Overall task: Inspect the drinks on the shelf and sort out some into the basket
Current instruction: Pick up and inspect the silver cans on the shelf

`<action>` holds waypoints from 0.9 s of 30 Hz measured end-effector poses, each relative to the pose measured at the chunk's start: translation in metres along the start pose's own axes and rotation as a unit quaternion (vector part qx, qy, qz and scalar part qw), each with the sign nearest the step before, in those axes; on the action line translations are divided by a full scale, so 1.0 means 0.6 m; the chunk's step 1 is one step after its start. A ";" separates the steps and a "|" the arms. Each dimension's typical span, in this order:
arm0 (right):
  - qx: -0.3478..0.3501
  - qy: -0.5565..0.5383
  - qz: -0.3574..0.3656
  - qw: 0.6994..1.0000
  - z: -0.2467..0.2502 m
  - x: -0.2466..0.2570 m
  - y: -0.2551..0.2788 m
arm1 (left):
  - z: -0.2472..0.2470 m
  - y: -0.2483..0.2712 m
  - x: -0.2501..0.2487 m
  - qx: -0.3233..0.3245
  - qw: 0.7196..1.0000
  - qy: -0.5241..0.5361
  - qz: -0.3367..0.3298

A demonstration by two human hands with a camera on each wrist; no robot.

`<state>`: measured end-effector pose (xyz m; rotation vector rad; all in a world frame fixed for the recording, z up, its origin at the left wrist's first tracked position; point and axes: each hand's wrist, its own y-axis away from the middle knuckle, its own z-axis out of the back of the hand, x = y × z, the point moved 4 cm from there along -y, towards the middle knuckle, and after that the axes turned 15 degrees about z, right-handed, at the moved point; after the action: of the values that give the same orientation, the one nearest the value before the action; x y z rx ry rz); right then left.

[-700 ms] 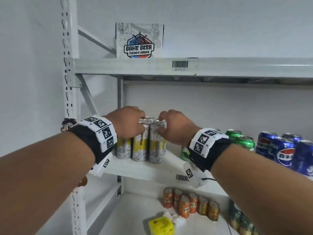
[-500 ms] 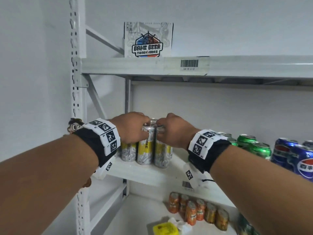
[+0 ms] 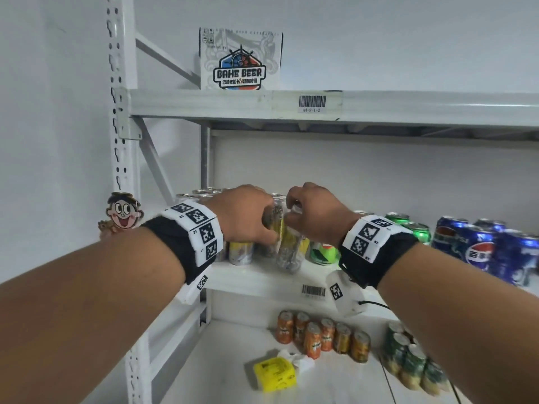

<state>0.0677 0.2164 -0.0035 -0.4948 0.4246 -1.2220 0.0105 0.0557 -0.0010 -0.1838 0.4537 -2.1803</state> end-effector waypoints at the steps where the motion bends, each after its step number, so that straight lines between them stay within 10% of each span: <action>1: -0.003 0.006 -0.008 1.000 0.012 0.003 0.012 | -0.007 0.001 -0.013 0.010 1.000 0.012 -0.005; 12: -0.079 0.014 -0.119 0.990 0.135 -0.030 0.209 | -0.088 0.014 -0.260 0.145 0.921 0.331 -0.147; 27: -0.184 -0.271 -0.245 0.913 0.144 -0.298 0.426 | -0.197 -0.068 -0.517 0.148 0.846 0.508 -0.069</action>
<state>0.2631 0.4652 -0.0709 -1.2882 0.0416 -1.4171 0.1339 0.3552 -0.0847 1.1986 0.6670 -2.3042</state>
